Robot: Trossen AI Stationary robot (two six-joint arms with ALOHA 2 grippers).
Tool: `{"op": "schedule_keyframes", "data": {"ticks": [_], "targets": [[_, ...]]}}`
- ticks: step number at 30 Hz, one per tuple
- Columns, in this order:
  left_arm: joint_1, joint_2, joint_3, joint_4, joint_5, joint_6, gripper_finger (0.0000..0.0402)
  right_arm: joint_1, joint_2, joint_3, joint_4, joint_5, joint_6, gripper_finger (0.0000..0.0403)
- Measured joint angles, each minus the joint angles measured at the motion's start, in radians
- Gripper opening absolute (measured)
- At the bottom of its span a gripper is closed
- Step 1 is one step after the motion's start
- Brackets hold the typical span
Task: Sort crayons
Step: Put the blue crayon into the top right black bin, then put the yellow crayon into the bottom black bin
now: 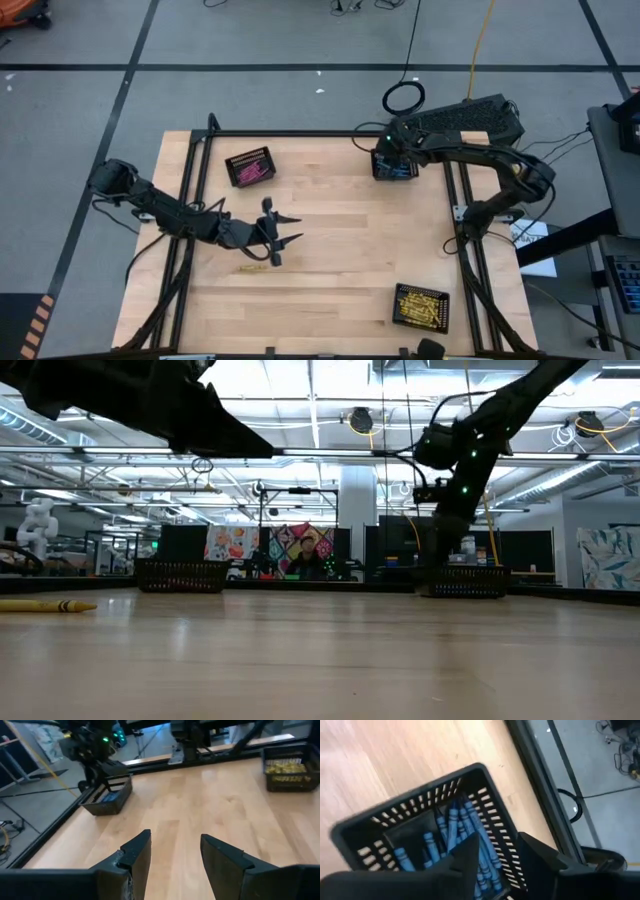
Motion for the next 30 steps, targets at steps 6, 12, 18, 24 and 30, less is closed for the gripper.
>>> {"op": "schedule_keyframes", "data": {"ticks": [6,12,18,24,30], "targets": [[-0.048,-0.07,0.073,-0.256,-0.017,-0.055,0.0176,0.104,-0.117,0.0,-0.011,-0.087,0.149,0.0129],[-0.112,-0.117,0.226,-0.89,0.118,-0.259,0.0176,0.366,-0.175,-0.044,0.253,-0.183,0.277,0.0108],[-0.217,-0.116,0.243,-1.204,0.357,-0.586,0.0176,0.631,-0.147,-0.173,0.654,-0.161,0.347,0.0089],[-0.327,-0.116,0.174,-1.154,0.325,-0.728,0.0176,0.786,-0.077,-0.28,0.959,0.024,0.361,0.0078],[-0.338,-0.108,0.074,-1.02,0.237,-0.728,0.0176,0.856,-0.083,-0.281,0.973,0.084,0.335,0.0077]]}}
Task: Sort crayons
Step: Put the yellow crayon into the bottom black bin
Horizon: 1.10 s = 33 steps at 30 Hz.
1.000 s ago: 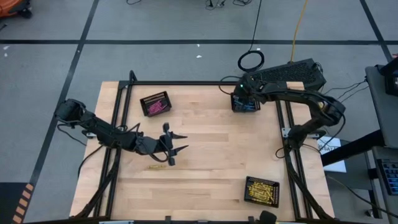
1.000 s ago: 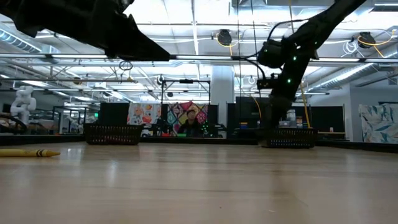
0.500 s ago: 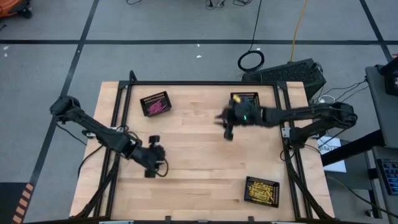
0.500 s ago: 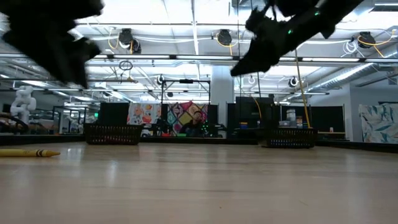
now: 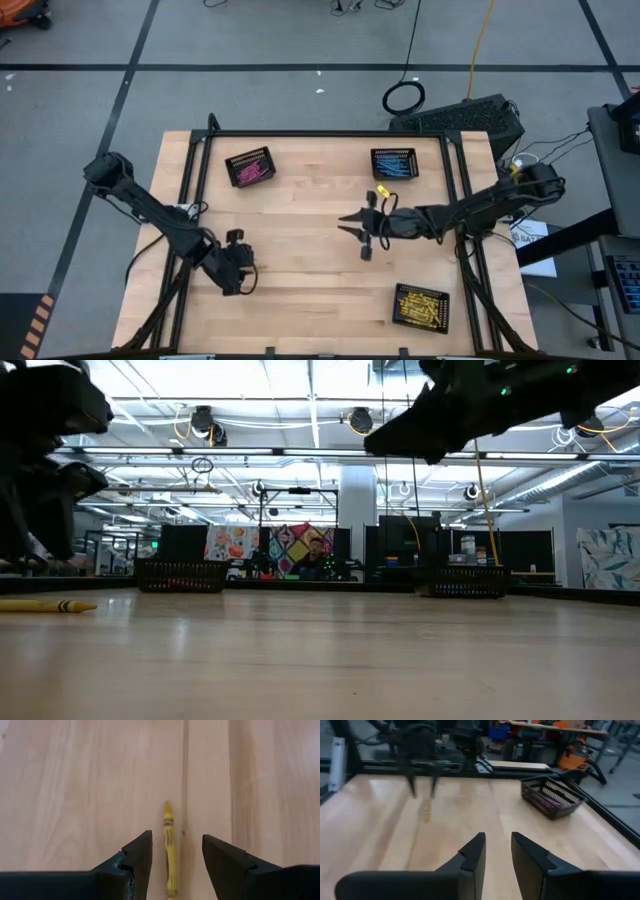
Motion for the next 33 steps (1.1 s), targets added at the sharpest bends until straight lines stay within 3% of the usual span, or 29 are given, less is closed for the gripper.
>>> {"op": "schedule_keyframes", "data": {"ticks": [10,14,19,24,28,33], "targets": [[0.044,0.092,-0.069,0.19,0.031,0.098,0.0167,0.08,-0.091,0.001,-0.044,0.0,-0.024,0.0077],[0.069,0.139,-0.073,0.198,0.039,0.102,0.0119,0.096,-0.091,0.001,-0.068,0.002,-0.011,0.0077],[0.112,0.164,-0.071,0.221,0.116,0.078,0.0025,0.127,-0.08,0.001,-0.163,0.003,0.068,0.0077],[0.147,0.166,-0.073,0.299,0.13,0.103,0.0011,0.188,0.021,-0.057,-0.059,0.047,0.162,0.0077],[0.185,0.167,-0.075,0.536,0.067,0.2,0.0005,0.234,0.072,-0.079,0.003,0.075,0.183,0.0077],[0.228,0.183,-0.075,1.047,-0.008,0.416,0.0004,0.303,-0.04,-0.077,-0.068,0.257,0.116,0.007]]}}
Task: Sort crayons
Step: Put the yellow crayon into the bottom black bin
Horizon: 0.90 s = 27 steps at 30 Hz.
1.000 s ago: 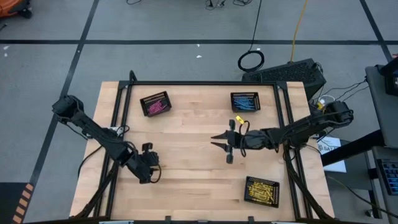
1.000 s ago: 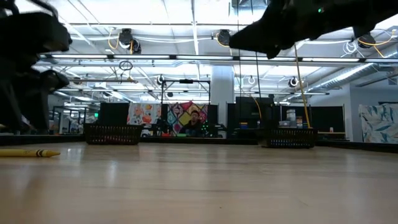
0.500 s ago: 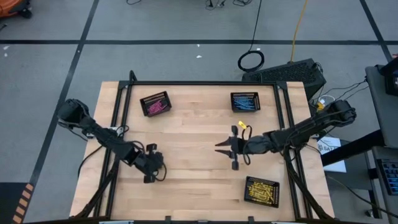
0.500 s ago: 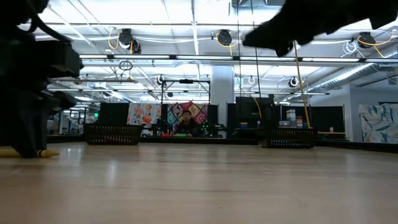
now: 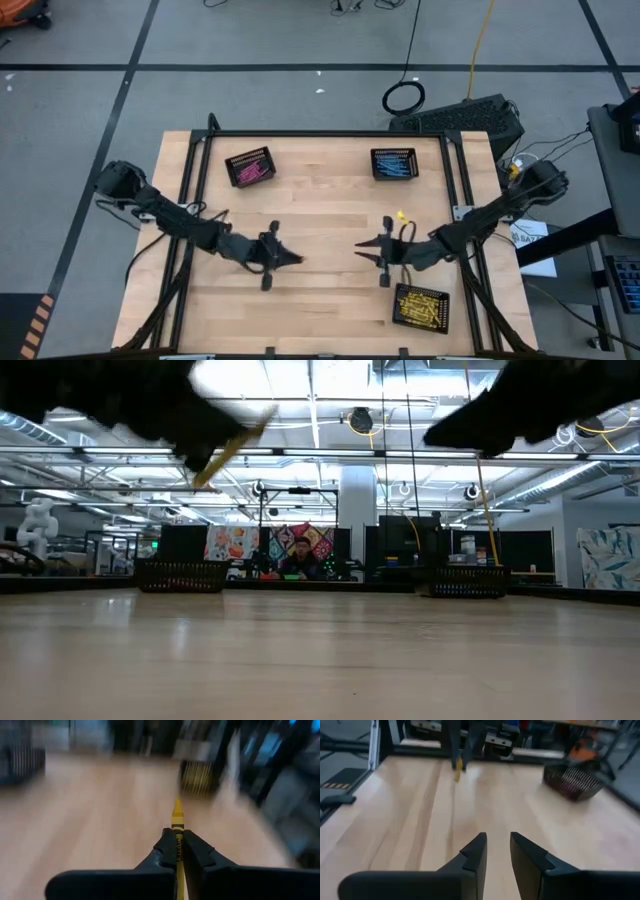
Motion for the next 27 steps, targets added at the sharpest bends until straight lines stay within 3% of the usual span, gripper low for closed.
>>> {"op": "schedule_keyframes", "data": {"ticks": [6,11,19,21,27], "targets": [[0.049,0.069,0.016,0.487,0.075,0.272,0.0003,0.015,-0.083,0.0,0.003,-0.01,0.018,0.0069],[0.097,0.14,0.079,0.698,0.181,0.395,0.0002,-0.021,-0.003,0.0,0.184,-0.076,-0.082,0.0119],[0.129,0.179,0.2,0.662,0.324,0.412,0.0002,-0.059,0.334,0.045,0.989,-0.087,-0.407,0.0197],[0.13,0.179,0.213,0.662,0.325,0.426,0.0002,-0.065,0.408,0.1,1.053,-0.115,-0.457,0.0201],[0.13,0.179,0.222,0.667,0.325,0.445,0.0002,-0.065,0.526,0.283,1.029,-0.124,-0.534,0.0197]]}}
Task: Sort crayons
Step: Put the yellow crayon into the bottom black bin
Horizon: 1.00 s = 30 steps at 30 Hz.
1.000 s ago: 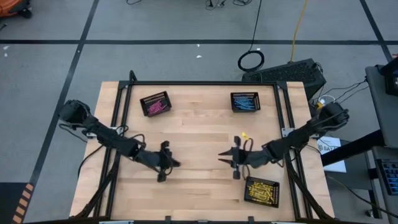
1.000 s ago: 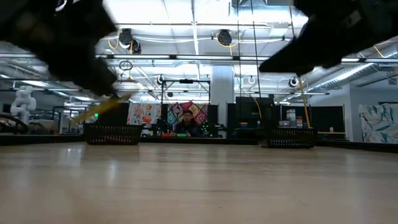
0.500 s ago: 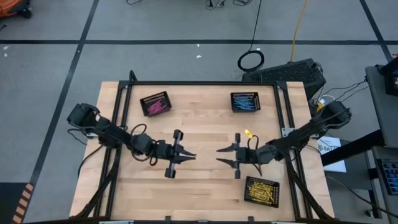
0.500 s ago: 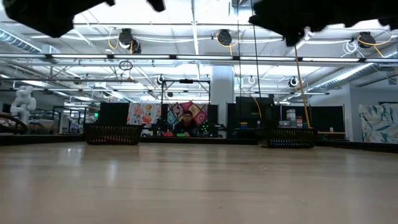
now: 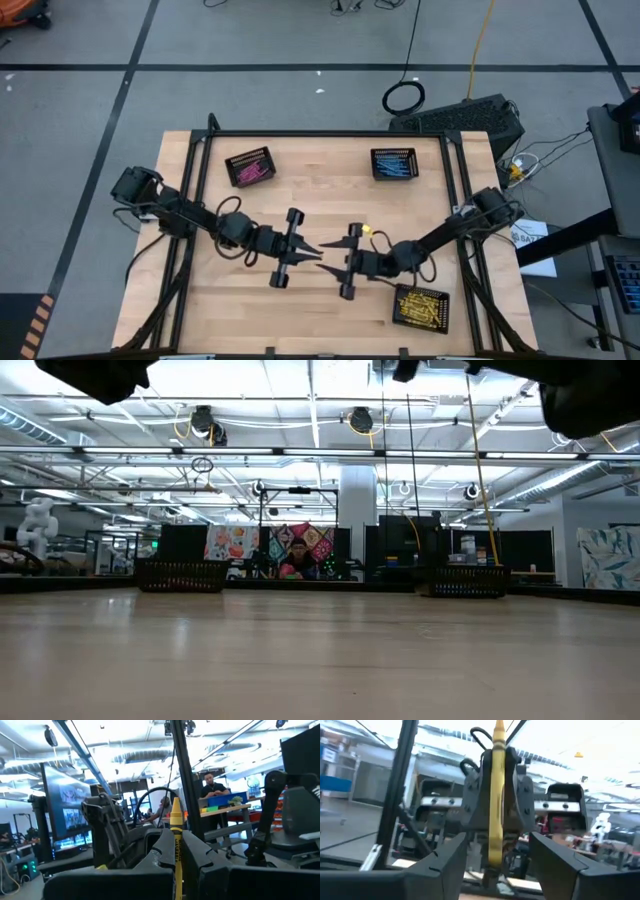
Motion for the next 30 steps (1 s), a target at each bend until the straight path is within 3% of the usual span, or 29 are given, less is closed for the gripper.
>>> {"op": "schedule_keyframes", "data": {"ticks": [6,14,17,23,27,30], "targets": [[0.0,0.0,0.0,0.0,0.0,0.005,0.0002,0.0,0.02,0.049,0.002,0.05,-0.038,0.0156],[-0.001,0.0,0.0,0.0,-0.004,0.011,0.0003,0.006,0.019,0.049,-0.003,0.051,-0.058,0.0044],[-0.001,-0.001,0.0,-0.017,-0.039,0.012,0.0024,0.019,0.019,0.049,-0.008,0.101,-0.086,0.001],[0.0,-0.098,-0.001,-0.296,-0.183,0.072,0.013,0.114,-0.044,0.049,-0.065,0.443,-0.301,0.0015],[-0.003,-0.192,-0.001,-0.529,-0.299,0.081,0.0202,0.212,-0.142,0.049,-0.291,0.721,-0.382,0.0009],[-0.008,-0.239,-0.001,-0.656,-0.355,0.061,0.0237,0.306,-0.247,0.049,-0.51,0.933,-0.318,0.0007]]}}
